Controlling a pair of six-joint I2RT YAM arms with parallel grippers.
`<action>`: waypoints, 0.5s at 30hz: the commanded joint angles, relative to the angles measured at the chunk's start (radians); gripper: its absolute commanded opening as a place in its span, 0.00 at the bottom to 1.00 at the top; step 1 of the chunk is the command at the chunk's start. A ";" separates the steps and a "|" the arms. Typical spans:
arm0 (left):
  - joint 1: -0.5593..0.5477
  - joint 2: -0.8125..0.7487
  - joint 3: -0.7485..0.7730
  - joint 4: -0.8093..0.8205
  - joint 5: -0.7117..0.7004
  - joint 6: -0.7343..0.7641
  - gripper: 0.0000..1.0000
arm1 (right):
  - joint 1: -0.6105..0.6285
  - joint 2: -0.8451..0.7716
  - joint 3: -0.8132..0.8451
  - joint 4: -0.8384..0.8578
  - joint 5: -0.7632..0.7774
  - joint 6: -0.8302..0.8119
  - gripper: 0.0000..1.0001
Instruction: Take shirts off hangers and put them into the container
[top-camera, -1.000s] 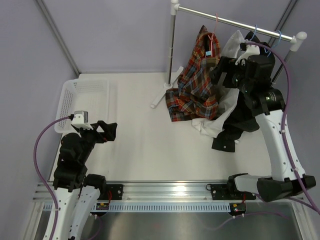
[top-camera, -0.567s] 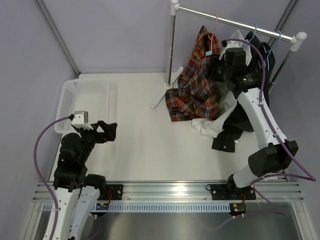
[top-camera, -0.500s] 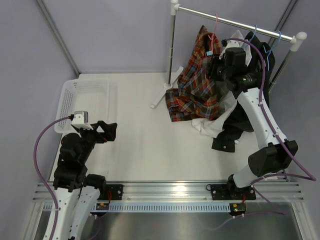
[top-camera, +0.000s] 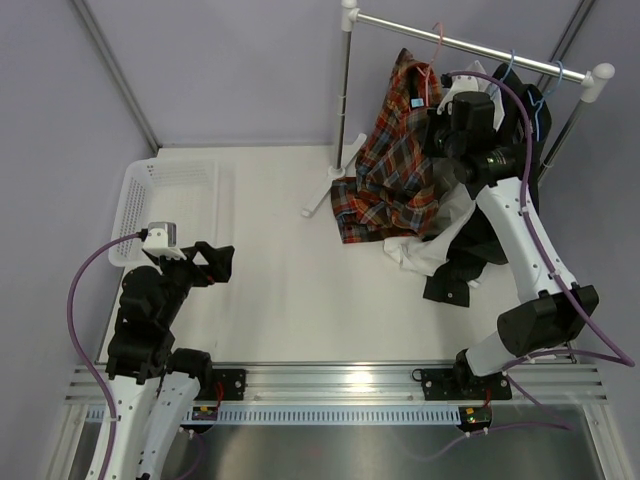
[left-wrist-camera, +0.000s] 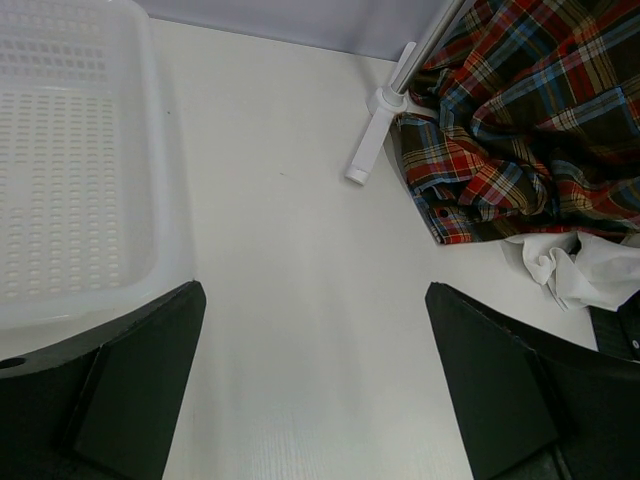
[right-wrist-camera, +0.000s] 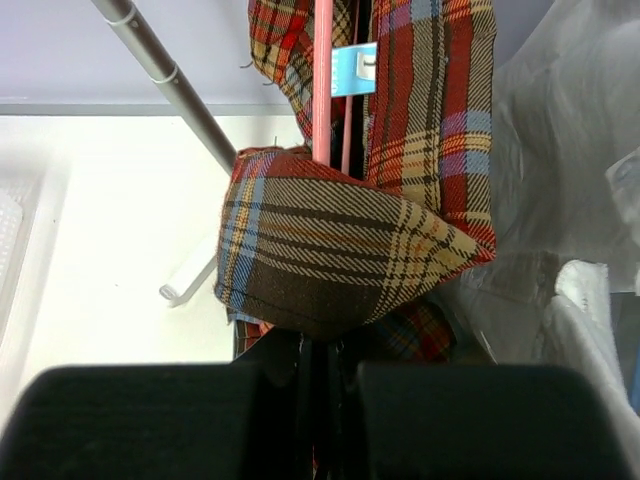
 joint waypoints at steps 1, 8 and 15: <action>-0.005 -0.005 -0.006 0.053 -0.001 0.005 0.99 | 0.019 -0.111 0.088 0.056 -0.014 -0.043 0.00; -0.005 -0.002 -0.007 0.053 -0.002 0.006 0.99 | 0.019 -0.219 0.086 0.009 -0.035 -0.054 0.00; -0.005 0.001 -0.010 0.051 -0.005 0.006 0.99 | 0.021 -0.317 -0.026 -0.132 -0.188 -0.024 0.00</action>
